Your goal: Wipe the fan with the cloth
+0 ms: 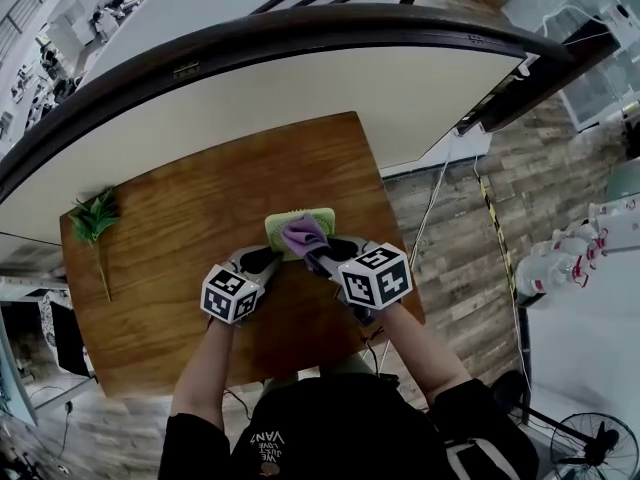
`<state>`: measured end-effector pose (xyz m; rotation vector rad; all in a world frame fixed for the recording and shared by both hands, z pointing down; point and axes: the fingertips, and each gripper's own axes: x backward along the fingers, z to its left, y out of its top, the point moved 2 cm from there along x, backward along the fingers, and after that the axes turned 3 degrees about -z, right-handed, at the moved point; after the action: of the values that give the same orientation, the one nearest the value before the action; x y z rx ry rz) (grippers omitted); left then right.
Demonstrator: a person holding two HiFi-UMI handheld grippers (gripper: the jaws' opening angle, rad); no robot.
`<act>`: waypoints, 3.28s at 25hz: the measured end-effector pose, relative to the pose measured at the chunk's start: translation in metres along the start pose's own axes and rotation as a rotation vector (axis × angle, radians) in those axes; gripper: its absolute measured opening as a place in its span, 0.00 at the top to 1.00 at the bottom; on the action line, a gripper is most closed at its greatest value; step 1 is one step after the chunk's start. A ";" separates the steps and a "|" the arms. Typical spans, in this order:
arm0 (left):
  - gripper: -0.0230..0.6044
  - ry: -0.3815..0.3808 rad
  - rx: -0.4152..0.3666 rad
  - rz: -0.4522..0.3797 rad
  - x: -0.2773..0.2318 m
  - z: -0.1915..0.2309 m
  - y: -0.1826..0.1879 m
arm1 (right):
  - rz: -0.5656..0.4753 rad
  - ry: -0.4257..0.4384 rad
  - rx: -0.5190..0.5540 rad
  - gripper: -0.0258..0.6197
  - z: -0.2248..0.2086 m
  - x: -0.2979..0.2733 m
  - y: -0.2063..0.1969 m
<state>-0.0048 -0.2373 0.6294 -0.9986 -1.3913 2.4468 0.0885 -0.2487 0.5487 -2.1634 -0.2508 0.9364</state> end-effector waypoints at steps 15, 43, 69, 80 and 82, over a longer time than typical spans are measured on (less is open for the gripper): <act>0.82 0.000 0.004 0.011 0.000 0.000 0.000 | -0.075 -0.171 -0.106 0.79 -0.049 0.049 -0.010; 0.94 0.235 0.178 -0.264 0.090 -0.013 0.003 | 0.104 -0.032 0.130 0.79 0.022 -0.038 -0.042; 0.95 0.165 0.205 -0.340 0.089 -0.040 0.026 | -0.004 -0.220 -0.130 0.79 -0.039 0.044 -0.075; 0.95 0.183 0.211 -0.340 0.108 -0.053 0.013 | 0.195 0.001 0.033 0.79 0.041 -0.046 -0.086; 0.95 0.191 0.215 -0.340 0.112 -0.053 0.010 | 0.227 0.000 0.039 0.79 0.039 -0.054 -0.085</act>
<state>-0.0556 -0.1570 0.5499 -0.8416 -1.1049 2.1358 0.0320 -0.1909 0.6208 -2.1876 0.0144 1.0574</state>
